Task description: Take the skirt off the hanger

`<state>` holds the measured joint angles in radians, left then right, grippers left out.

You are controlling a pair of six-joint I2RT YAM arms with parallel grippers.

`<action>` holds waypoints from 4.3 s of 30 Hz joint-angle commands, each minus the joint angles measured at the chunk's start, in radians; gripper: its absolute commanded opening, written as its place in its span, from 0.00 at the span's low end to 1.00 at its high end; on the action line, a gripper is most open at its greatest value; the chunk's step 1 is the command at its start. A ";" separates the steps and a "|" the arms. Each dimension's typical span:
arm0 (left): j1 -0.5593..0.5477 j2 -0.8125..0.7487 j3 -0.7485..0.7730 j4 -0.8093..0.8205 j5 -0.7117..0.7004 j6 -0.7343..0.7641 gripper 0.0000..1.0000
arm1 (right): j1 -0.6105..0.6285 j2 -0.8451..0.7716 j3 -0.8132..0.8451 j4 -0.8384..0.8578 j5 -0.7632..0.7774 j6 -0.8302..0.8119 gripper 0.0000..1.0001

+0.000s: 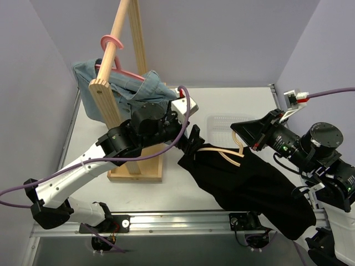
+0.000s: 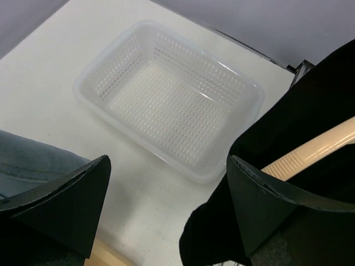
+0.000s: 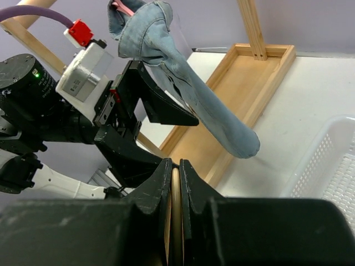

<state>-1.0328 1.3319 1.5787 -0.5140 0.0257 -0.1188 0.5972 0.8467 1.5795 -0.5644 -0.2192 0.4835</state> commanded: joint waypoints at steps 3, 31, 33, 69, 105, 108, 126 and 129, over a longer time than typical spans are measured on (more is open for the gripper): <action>-0.018 -0.002 0.021 -0.009 0.025 -0.044 0.94 | 0.003 0.008 0.027 0.009 0.030 -0.019 0.00; -0.050 -0.048 -0.063 -0.032 0.045 -0.070 0.94 | 0.006 0.003 0.060 -0.031 0.073 -0.023 0.00; -0.056 -0.037 -0.062 -0.038 0.039 -0.065 0.94 | 0.004 0.005 0.062 -0.031 0.073 -0.020 0.00; -0.093 0.029 -0.042 -0.006 -0.147 -0.122 0.32 | 0.013 -0.098 -0.052 -0.035 0.014 -0.003 0.00; 0.017 -0.034 -0.270 0.124 0.032 -0.157 0.02 | 0.016 -0.236 0.131 -0.089 0.383 0.006 0.00; -0.006 0.005 -0.217 0.144 0.065 -0.124 0.02 | 0.013 -0.241 0.071 -0.011 0.415 0.027 0.00; -0.108 0.224 0.254 0.134 0.217 0.001 0.02 | 0.000 -0.006 0.180 0.241 0.699 -0.117 0.00; -0.099 0.249 0.329 0.135 0.207 0.042 0.02 | 0.000 -0.023 0.152 0.219 0.782 -0.155 0.00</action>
<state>-1.1404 1.5875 1.7847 -0.4458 0.2459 -0.1417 0.6029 0.8368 1.7245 -0.3691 0.4129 0.3855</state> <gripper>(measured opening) 0.036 0.029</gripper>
